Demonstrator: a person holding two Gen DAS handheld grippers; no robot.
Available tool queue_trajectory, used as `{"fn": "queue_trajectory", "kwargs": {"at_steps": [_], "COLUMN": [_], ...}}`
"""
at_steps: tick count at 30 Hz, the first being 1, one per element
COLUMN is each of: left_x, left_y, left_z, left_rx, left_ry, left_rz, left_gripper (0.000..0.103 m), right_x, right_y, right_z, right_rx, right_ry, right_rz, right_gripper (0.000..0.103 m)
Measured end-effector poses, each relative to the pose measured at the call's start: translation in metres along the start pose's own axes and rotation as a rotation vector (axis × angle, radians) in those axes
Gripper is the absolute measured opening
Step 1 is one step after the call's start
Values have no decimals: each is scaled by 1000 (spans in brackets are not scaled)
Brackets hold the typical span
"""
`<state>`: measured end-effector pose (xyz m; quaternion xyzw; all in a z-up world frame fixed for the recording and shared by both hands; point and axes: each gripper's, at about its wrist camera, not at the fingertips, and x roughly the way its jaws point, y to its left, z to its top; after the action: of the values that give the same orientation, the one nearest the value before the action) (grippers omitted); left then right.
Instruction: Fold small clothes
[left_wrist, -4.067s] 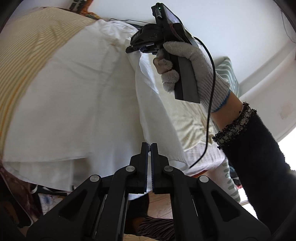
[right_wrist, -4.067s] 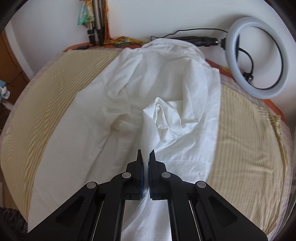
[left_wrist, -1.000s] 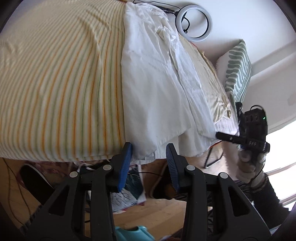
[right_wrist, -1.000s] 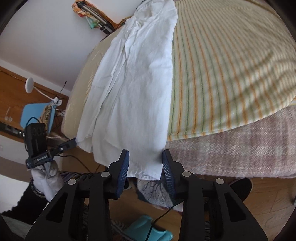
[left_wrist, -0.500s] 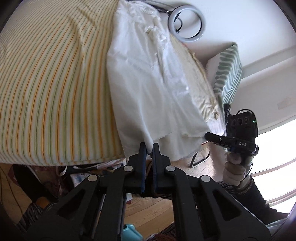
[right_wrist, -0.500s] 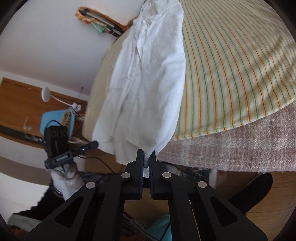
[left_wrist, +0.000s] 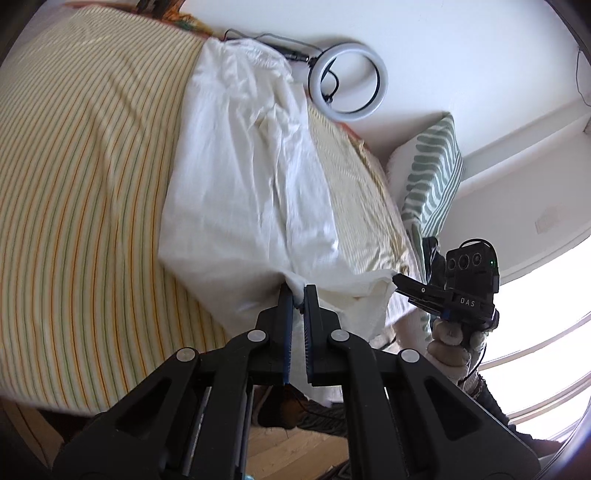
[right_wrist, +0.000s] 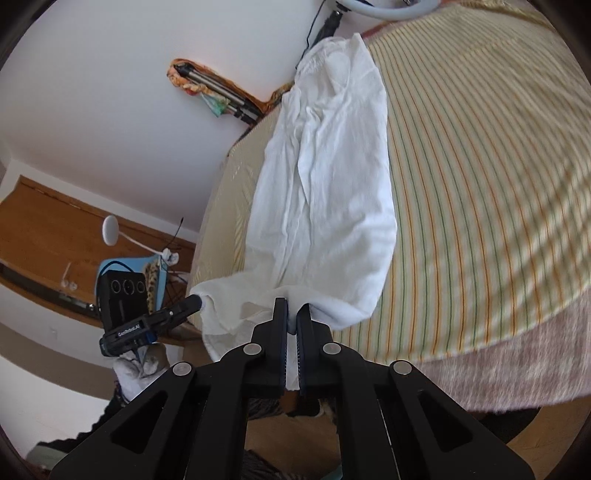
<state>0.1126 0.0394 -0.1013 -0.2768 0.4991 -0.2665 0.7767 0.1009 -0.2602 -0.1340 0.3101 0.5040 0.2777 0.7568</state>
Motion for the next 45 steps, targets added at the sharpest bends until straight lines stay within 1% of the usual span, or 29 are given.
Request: {"fn": "queue_trajectory", "kwargs": {"at_steps": [5,10,17,20,23,25,27,29,31,32,34,35,36,38,40,41,42,43,44,45], "left_x": [9,22,49,60,62,62,61,60,56,52,43,37,33,27,29,32,36,40,45,50], "left_y": [3,14,40,48,51,50,47,43,39,37,35,35,34,35,38,42,45,50,55,59], "left_z": [39,77,111,122,128,131,134,135,136,137,139,140,140,137,132,127,124,121,118,115], "left_rx": [5,14,-20,-27,-26,-19,-6,15,36,48,60,65,71,101,123,127,125,119,108,94], "left_ry": [-17,-35,-47,-48,-60,-73,-80,-91,-107,-121,-143,-158,-169,-173,-142,-120,-100,-79,-60,-48], "left_rz": [10,44,89,103,125,129,141,156,176,187,200,209,213,234,256,264,267,268,269,259], "left_gripper": [3,3,3,3,3,3,4,7,8,8,15,24,30,30,31,34,37,38,38,38], "right_x": [1,12,45,57,65,66,63,57,45,39,30,28,27,32,43,47,48,47,47,46], "right_y": [1,-8,-22,-29,-35,-39,-43,-46,-46,-44,-33,-25,-12,15,38,45,45,42,38,34], "right_z": [36,77,118,130,137,139,140,140,135,133,125,120,114,104,91,85,81,79,78,78], "right_rx": [-14,3,46,56,56,60,68,75,65,54,6,-27,-78,-207,-325,-359,-367,-362,-353,-344], "right_ry": [-30,-37,-20,-19,-12,-18,-24,-37,-70,-91,-120,-128,-129,-108,-85,-94,-101,-108,-116,-127], "right_rz": [-15,-41,-84,-96,-112,-107,-109,-91,-100,-127,-166,-180,-198,-228,-295,-354,-382,-402,-438,-492], "right_gripper": [3,3,3,3,4,7,7,7,24,35,36,36,36,36,35,35,35,35,40,47]}}
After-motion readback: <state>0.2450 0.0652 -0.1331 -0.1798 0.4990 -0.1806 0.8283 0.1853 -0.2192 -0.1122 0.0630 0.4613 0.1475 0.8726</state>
